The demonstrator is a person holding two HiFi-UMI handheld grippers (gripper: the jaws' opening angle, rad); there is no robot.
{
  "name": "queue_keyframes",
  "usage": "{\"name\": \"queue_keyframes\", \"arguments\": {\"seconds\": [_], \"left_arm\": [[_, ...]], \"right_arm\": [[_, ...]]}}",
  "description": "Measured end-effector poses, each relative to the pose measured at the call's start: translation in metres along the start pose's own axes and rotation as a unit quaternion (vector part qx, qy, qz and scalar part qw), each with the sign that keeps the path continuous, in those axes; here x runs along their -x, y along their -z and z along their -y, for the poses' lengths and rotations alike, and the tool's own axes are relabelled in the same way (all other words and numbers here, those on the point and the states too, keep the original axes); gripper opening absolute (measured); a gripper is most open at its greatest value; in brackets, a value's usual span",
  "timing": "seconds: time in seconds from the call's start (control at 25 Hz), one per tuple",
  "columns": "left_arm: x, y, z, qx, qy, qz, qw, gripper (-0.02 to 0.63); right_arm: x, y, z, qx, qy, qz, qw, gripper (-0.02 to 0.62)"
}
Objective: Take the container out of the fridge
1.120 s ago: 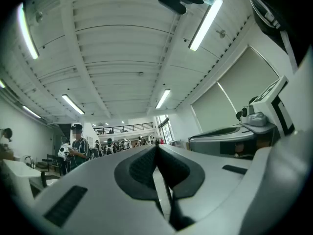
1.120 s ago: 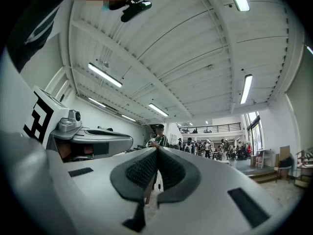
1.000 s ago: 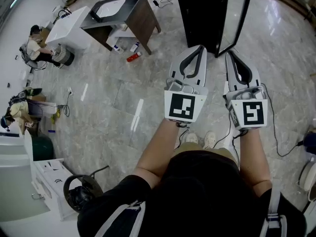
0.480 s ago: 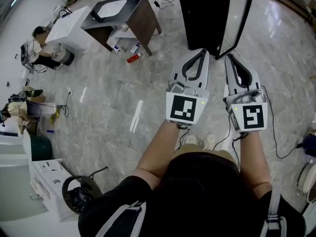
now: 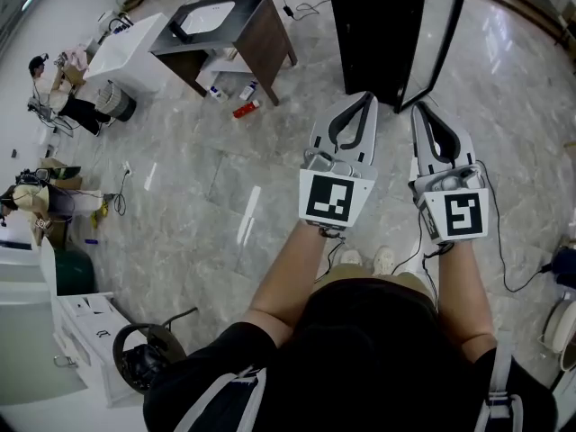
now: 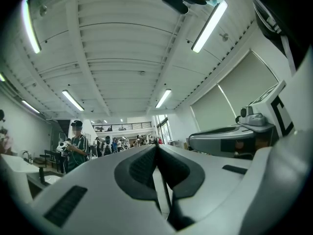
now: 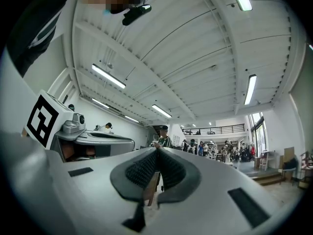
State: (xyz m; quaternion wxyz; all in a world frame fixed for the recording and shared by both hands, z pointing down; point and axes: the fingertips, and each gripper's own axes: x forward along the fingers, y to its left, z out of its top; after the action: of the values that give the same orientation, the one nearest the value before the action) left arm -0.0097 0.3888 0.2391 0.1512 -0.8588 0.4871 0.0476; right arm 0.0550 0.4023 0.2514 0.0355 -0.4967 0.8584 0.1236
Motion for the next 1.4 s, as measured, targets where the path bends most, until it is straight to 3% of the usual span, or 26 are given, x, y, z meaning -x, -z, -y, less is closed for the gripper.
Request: {"name": "queue_keyframes", "arguments": {"seconds": [0.52,0.88,1.2,1.4], "left_arm": [[0.016,0.002,-0.008,-0.013,0.035,0.011,0.9993,0.023],[0.008,0.002,-0.017,-0.01,0.038,0.014,0.9991,0.023],[-0.048,0.038,-0.034,-0.026,0.036,0.015,0.9989,0.023],[-0.129,0.068,-0.059,-0.032,0.03,0.011,0.999,0.023]], "right_arm": [[-0.003,0.003,-0.022,0.01,0.016,0.001,1.0,0.037],[-0.014,-0.005,-0.019,0.028,0.018,0.003,0.999,0.037],[-0.062,0.035,0.025,0.031,0.015,0.018,0.999,0.037],[-0.132,0.044,0.074,0.014,0.01,0.058,0.998,0.037]]}}
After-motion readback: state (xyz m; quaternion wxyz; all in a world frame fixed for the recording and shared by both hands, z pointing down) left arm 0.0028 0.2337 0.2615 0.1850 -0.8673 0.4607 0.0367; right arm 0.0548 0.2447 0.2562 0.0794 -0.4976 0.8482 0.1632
